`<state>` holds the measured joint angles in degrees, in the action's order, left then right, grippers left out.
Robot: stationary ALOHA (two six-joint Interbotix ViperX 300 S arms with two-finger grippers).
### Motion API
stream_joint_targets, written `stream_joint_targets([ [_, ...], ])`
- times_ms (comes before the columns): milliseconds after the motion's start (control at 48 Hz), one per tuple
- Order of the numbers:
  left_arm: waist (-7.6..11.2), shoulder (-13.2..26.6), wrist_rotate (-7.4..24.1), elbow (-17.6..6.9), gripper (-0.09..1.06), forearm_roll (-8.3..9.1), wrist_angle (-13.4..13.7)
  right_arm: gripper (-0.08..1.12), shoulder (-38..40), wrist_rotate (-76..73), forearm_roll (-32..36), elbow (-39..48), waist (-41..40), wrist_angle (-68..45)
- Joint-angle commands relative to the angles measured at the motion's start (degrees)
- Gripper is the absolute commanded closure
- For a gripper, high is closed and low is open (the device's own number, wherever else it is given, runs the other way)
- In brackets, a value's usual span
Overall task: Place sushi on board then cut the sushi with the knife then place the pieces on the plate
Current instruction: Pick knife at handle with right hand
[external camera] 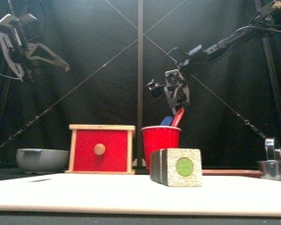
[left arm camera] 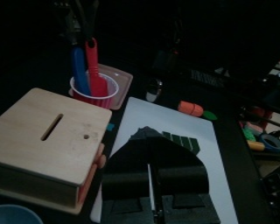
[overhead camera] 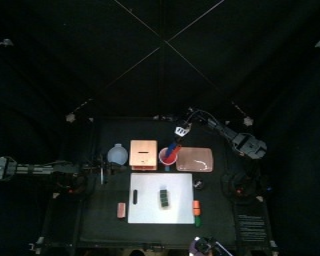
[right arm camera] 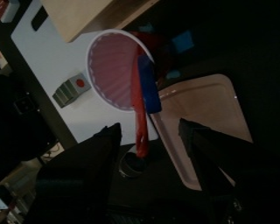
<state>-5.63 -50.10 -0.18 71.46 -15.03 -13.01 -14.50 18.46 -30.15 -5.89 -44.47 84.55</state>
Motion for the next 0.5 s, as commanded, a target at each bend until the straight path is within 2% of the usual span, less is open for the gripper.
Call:
stream_joint_targets([
  [21,-0.18,0.18,0.09,-0.62,0.99,0.09,-0.26,0.16,0.88,0.09,0.0,-2.02,0.44,0.26],
  [500,-0.26,0.09,0.18,-0.18,0.99,0.18,-0.26,0.16,-0.18,-0.26,3.25,0.97,4.22,0.44],
])
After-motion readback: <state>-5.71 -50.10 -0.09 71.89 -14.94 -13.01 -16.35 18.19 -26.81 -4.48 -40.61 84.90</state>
